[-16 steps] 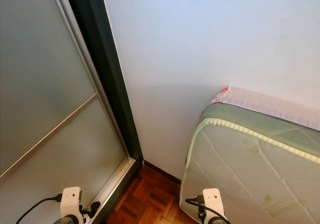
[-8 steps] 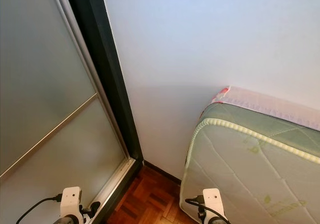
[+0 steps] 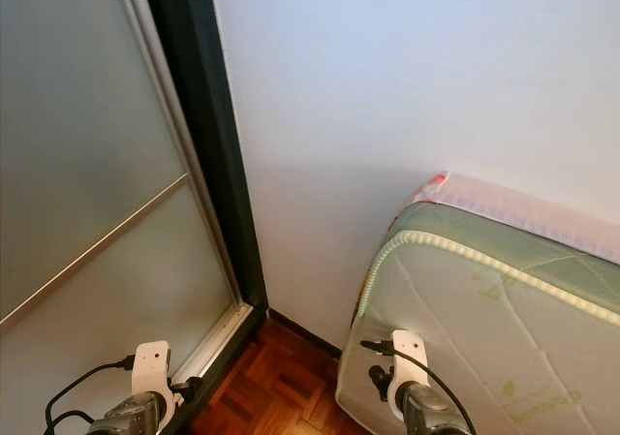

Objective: Clean up the room

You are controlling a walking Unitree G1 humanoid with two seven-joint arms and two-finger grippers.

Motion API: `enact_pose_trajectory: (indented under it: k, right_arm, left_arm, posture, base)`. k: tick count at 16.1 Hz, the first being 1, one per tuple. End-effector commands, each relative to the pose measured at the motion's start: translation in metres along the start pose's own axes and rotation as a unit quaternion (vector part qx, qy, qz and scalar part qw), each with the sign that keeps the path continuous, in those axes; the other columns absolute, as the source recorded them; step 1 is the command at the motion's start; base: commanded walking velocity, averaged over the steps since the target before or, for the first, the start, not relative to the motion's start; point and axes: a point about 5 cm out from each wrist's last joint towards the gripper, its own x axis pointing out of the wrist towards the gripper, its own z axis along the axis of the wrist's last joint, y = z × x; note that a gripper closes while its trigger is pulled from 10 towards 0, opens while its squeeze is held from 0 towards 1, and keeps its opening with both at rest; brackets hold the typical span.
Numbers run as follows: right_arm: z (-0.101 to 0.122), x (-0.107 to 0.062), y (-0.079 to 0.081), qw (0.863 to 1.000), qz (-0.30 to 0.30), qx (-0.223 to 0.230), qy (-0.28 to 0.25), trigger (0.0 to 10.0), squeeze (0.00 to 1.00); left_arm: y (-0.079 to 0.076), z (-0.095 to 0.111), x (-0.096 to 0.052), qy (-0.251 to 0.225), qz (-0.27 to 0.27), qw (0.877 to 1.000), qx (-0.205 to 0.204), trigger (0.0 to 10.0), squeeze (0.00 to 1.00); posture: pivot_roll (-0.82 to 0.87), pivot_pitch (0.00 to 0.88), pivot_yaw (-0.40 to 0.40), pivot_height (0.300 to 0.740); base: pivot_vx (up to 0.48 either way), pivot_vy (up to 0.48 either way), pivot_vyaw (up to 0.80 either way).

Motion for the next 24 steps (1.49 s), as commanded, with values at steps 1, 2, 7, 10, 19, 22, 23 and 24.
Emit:
enact_pose_trajectory:
  k: [1, 2, 7, 10, 19, 22, 23, 24]
  right_arm:
    - [0.0068, -0.0004, -0.0035, 1.0, -0.003, 0.009, -0.008, 10.0, 0.0]
    - [0.0069, -0.0004, -0.0034, 1.0, -0.002, 0.011, -0.008, 10.0, 0.0]
    - [0.0072, 0.0001, -0.0014, 1.0, 0.0, 0.019, -0.009, 10.0, 0.0]
    - [0.0071, 0.0001, -0.0011, 1.0, 0.0, 0.021, -0.008, 10.0, 0.0]
    - [0.0073, 0.0, -0.0014, 1.0, 0.002, 0.024, -0.009, 10.0, 0.0]
    - [0.0066, 0.0, -0.0016, 1.0, 0.002, 0.024, -0.008, 10.0, 0.0]
    - [0.0065, -0.0001, -0.0016, 1.0, 0.002, 0.024, -0.008, 10.0, 0.0]
    - [0.0064, -0.0001, -0.0016, 1.0, 0.002, 0.024, -0.008, 10.0, 0.0]
  left_arm:
    - [0.0019, -0.0066, -0.0005, 0.018, 0.006, 1.0, -0.001, 10.0, 0.0]
    - [0.002, -0.0062, -0.0005, 0.019, 0.006, 1.0, 0.003, 10.0, 0.0]
    - [0.0037, -0.0048, -0.0004, 0.021, 0.001, 1.0, 0.016, 10.0, 0.0]
    - [0.0039, -0.0045, -0.0004, 0.024, -0.001, 1.0, 0.02, 10.0, 0.0]
    - [0.0031, -0.0045, -0.0003, 0.026, -0.005, 0.999, 0.026, 10.0, 0.0]
    - [0.0031, -0.0052, -0.0004, 0.027, -0.005, 0.999, 0.027, 10.0, 0.0]
    - [0.003, -0.0052, -0.0004, 0.027, -0.005, 0.999, 0.027, 10.0, 0.0]
    - [0.0031, -0.0053, -0.0004, 0.026, -0.005, 0.999, 0.027, 10.0, 0.0]
  posture:
    - [0.07, 0.024, -0.044, 0.74]
    - [0.07, 0.025, -0.042, 0.74]
    - [0.07, 0.041, -0.032, 0.74]
    - [0.07, 0.044, -0.032, 0.74]
    - [0.07, 0.044, -0.037, 0.74]
    - [0.07, 0.033, -0.037, 0.74]
    - [0.07, 0.033, -0.037, 0.74]
    - [0.07, 0.029, -0.037, 0.74]
  base:
    - [0.0, 0.0, 0.0]
    - [0.0, 0.0, 0.0]
    - [0.0, 0.0, 0.0]
    - [0.0, 0.0, 0.0]
    - [-0.027, 0.0, 0.0]
    - [-0.247, 0.0, 0.0]
    - [-0.247, 0.0, 0.0]
    - [-0.247, 0.0, 0.0]
